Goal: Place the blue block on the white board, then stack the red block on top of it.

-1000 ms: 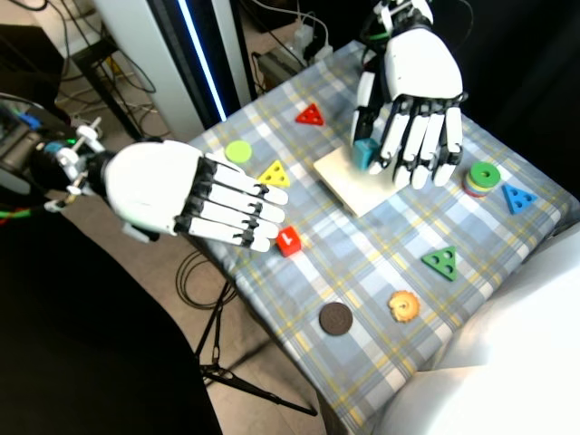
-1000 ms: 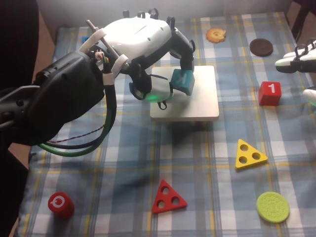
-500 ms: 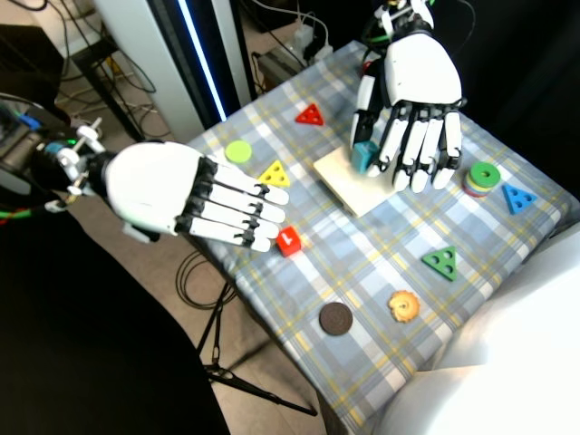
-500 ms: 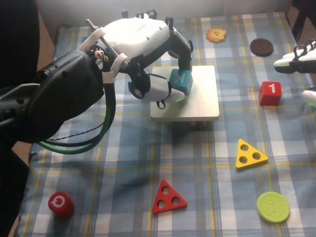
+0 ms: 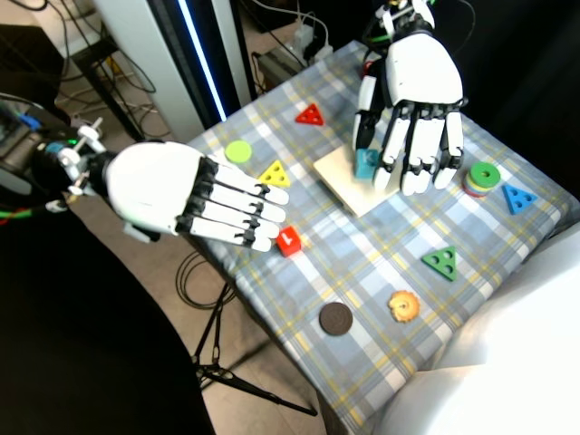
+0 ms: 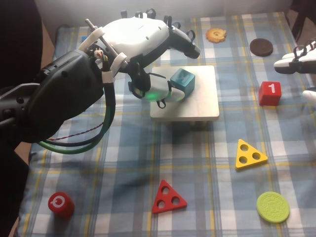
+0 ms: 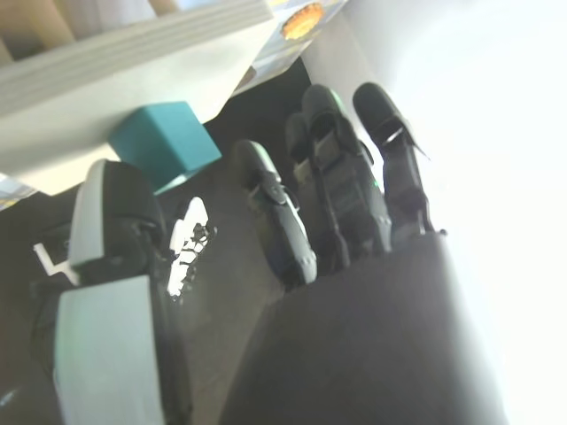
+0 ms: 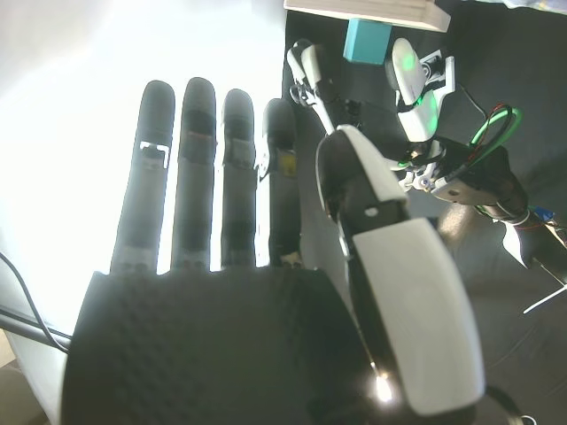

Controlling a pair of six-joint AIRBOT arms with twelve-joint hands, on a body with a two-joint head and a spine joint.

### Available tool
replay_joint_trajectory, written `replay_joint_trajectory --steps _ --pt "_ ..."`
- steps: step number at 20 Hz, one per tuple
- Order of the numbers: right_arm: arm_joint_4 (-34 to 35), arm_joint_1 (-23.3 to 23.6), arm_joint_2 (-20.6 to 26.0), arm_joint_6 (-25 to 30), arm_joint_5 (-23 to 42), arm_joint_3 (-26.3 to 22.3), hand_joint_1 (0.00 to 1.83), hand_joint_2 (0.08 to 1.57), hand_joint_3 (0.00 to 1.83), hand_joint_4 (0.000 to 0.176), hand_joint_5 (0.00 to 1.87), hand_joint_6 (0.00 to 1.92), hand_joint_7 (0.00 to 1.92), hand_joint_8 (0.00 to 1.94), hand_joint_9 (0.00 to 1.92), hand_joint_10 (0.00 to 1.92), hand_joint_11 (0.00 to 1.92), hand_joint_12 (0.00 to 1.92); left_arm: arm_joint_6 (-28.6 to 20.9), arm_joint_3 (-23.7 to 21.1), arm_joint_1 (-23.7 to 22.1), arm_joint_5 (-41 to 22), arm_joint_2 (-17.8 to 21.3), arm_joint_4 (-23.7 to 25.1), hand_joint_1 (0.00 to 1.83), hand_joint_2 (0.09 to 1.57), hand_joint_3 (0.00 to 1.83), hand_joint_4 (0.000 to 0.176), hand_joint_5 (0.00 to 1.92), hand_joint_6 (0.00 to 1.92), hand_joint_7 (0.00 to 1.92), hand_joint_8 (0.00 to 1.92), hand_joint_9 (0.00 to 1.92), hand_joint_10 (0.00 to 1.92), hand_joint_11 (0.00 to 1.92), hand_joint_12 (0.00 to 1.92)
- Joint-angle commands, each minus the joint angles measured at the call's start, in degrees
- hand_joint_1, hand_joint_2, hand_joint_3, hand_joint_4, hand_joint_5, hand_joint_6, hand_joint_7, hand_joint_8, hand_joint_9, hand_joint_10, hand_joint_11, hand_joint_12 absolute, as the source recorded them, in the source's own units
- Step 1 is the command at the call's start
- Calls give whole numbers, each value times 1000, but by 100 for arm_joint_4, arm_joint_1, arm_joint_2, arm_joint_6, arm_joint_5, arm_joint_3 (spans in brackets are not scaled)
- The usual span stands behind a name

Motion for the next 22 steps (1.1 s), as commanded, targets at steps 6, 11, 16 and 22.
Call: replay_joint_trajectory --steps 6,11,16,22 --pt "88 300 -163 48 437 186 660 1378 0 0 588 0 586 0 541 0 258 626 -1084 -319 233 -1219 257 492 891 930 0 176 353 0 366 0 506 0 102 594" --pt "55 592 -397 48 -1 442 667 1209 1 1 565 0 539 0 515 0 147 782 -2064 -811 550 -2031 762 962 768 893 1 176 194 0 235 0 292 0 6 869" --pt "42 968 -729 -114 -898 833 817 1023 0 10 551 2 505 0 523 0 128 912 -4499 -1224 1261 -2999 1448 1763 715 887 0 165 267 10 244 5 266 4 0 756" --pt "84 1145 -929 -140 -1460 1139 912 1007 0 0 606 13 525 7 548 9 149 943 -5913 -1252 1662 -3629 1727 2019 717 866 0 146 315 7 299 4 284 1 0 882"
